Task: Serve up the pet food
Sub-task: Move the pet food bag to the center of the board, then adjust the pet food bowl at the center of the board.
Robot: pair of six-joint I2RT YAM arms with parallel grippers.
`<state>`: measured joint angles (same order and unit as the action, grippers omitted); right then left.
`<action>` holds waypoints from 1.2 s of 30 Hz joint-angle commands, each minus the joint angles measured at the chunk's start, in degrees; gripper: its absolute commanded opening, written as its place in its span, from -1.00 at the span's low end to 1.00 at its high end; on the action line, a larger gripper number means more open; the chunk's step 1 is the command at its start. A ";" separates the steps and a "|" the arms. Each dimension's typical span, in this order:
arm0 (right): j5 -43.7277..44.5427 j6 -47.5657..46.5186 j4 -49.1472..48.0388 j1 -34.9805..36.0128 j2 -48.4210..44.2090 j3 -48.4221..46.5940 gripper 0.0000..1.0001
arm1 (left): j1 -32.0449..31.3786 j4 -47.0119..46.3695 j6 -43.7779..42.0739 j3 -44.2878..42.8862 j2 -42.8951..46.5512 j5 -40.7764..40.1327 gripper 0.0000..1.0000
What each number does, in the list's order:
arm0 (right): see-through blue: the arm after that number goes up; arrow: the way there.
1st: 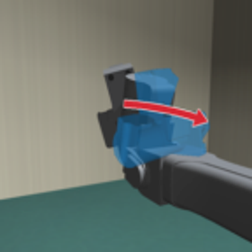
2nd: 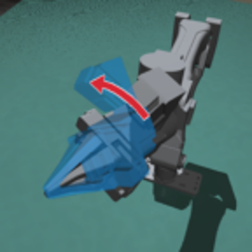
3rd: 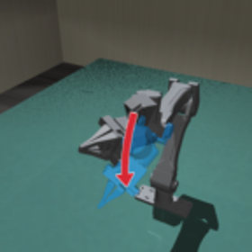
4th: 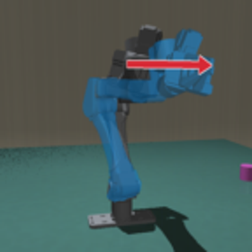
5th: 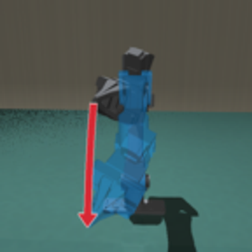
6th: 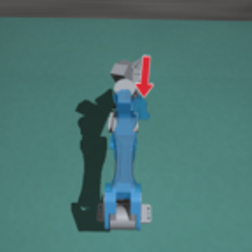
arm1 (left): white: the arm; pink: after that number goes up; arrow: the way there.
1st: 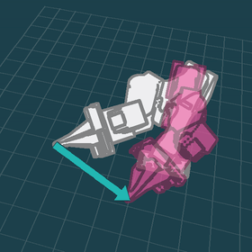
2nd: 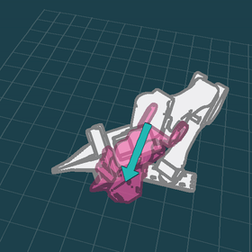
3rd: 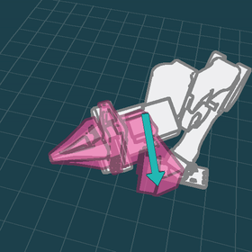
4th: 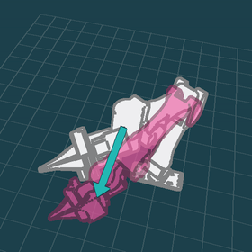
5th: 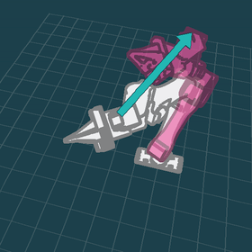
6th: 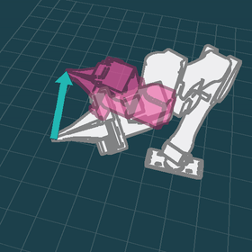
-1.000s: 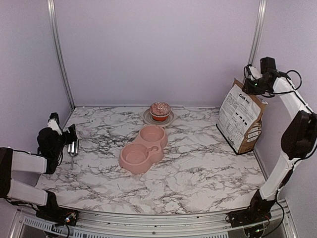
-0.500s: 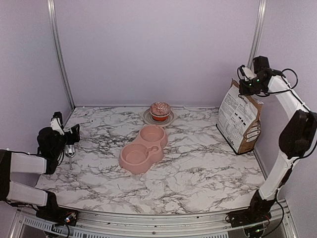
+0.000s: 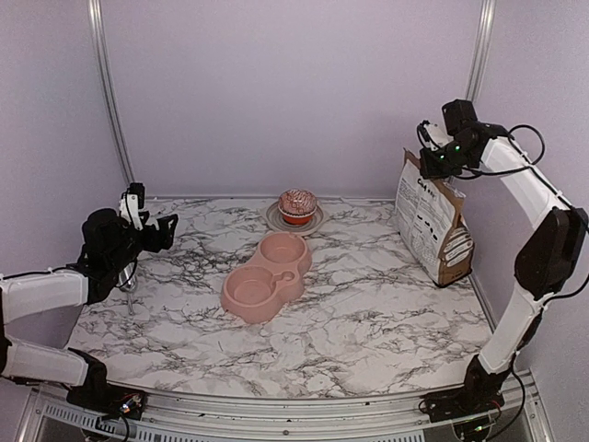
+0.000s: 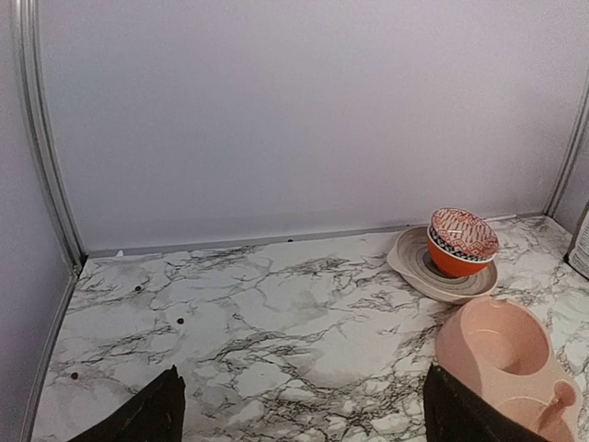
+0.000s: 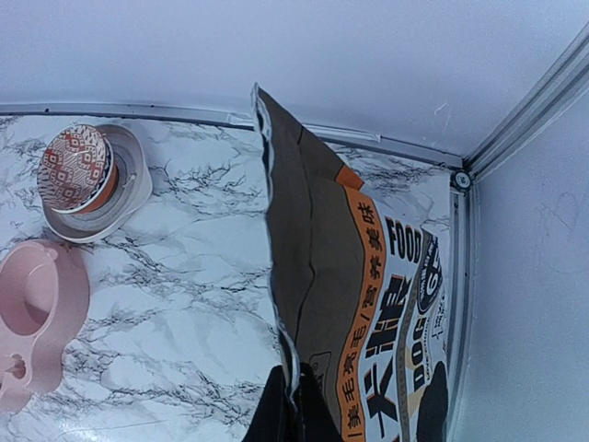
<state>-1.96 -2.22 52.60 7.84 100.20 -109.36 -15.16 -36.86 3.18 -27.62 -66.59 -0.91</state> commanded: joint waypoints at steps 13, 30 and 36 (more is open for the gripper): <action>-4.00 1.95 -10.23 10.59 -8.90 -5.46 -1.00 | -18.26 30.29 -0.58 -20.54 -17.75 4.15 0.56; -4.60 0.01 -14.74 10.62 -13.07 4.10 -1.00 | -20.39 43.15 -4.72 -32.02 -34.27 5.21 0.13; -4.72 -0.56 -15.71 10.62 -13.97 5.89 -1.00 | -20.42 44.24 -5.68 -34.86 -37.54 4.27 -0.06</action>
<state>-5.80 -2.13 48.66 18.13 92.38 -101.21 -35.48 4.99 -1.15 -60.31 -102.30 3.99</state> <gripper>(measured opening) 0.007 0.485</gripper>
